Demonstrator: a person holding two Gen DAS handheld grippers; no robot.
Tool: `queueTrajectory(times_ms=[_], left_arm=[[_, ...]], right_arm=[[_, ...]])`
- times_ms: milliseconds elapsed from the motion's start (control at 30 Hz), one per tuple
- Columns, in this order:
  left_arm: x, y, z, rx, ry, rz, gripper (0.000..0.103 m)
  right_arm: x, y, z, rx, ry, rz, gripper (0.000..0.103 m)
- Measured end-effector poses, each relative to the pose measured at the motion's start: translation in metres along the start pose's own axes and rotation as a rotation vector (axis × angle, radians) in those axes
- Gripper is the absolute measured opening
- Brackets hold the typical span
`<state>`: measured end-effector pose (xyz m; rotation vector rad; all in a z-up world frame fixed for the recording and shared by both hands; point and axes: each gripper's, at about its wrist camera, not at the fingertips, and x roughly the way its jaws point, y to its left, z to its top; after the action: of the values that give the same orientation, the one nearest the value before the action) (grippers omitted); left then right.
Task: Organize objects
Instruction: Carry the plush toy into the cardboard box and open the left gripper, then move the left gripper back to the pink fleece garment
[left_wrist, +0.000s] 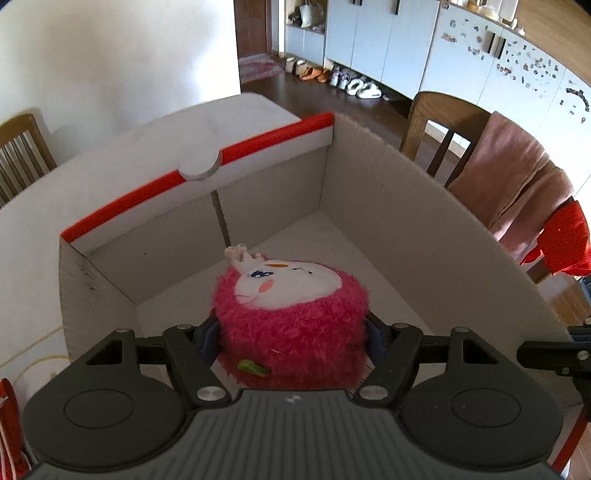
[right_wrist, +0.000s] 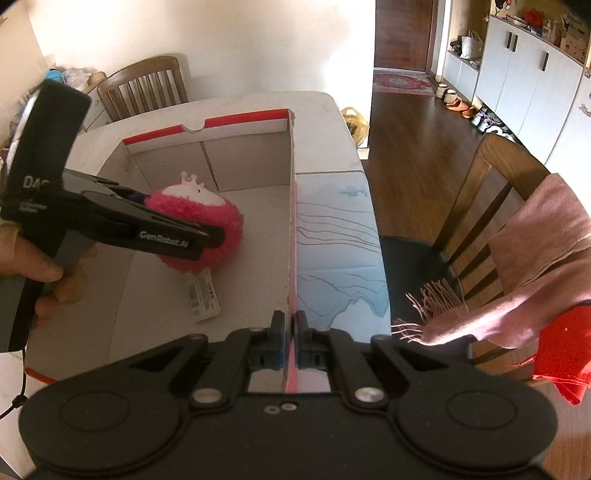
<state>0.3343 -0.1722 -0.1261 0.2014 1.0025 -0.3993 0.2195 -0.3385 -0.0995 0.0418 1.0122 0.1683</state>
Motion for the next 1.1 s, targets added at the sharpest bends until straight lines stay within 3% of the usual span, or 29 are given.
queueTrajectory(times_ms=[333,533,733,1100], left_arm=[[0.011,0.005,0.003,-0.013,0.065,-0.01,0.083],[0.004,0.01,0.001,-0.044,0.055,-0.018,0.084],[-0.017,0.016,-0.003,-0.062,0.007,-0.029,0.084],[-0.09,0.027,-0.024,-0.094,-0.132,-0.046,0.085]], right_arm=[[0.0,0.001,0.0,0.003,0.004,-0.013,0.003],[0.002,0.001,0.001,0.006,0.007,-0.019,0.003],[0.002,0.002,0.002,0.003,0.012,-0.027,0.003],[0.003,0.007,0.004,-0.008,0.011,-0.052,0.003]])
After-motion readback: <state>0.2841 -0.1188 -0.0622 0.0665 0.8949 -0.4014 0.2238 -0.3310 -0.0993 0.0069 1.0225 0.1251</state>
